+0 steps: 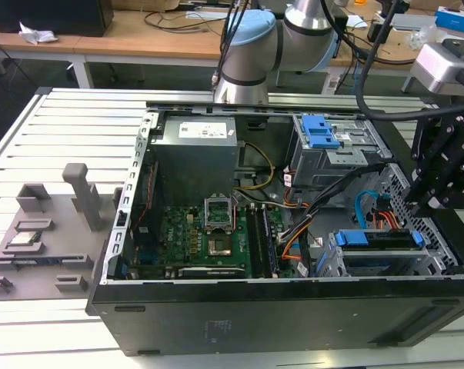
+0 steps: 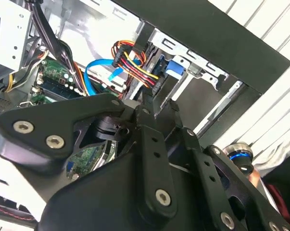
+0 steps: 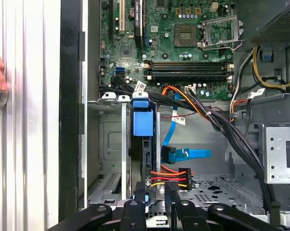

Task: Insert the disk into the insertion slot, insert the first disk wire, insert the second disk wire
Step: 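Insert the second disk wire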

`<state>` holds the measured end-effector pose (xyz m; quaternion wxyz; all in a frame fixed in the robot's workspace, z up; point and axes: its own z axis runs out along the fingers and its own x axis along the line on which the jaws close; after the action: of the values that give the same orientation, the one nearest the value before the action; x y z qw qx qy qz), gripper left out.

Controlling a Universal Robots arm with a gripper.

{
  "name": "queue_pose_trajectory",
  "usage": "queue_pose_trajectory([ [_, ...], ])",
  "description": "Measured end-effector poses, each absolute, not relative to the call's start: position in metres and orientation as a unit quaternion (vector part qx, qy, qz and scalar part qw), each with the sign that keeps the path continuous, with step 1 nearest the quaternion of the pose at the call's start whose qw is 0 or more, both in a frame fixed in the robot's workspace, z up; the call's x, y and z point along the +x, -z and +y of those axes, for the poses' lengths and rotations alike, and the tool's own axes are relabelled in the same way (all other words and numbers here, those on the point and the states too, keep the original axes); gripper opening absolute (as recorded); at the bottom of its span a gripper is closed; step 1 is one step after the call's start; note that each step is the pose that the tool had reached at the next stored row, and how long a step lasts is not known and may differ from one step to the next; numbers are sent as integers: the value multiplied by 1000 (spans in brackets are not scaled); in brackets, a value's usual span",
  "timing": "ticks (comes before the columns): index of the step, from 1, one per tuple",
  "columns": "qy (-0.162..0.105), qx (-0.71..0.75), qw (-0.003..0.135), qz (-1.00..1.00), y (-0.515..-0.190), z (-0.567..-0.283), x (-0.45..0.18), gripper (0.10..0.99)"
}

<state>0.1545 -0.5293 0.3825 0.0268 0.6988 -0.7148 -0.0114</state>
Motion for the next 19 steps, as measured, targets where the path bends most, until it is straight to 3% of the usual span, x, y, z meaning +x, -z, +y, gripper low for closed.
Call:
queue_pose_trajectory([
  [16,8,699,30,-715,-380,-522,118,302],
  [18,8,699,30,-715,-380,-522,118,161],
  [19,8,699,30,-715,-380,-522,118,161],
])
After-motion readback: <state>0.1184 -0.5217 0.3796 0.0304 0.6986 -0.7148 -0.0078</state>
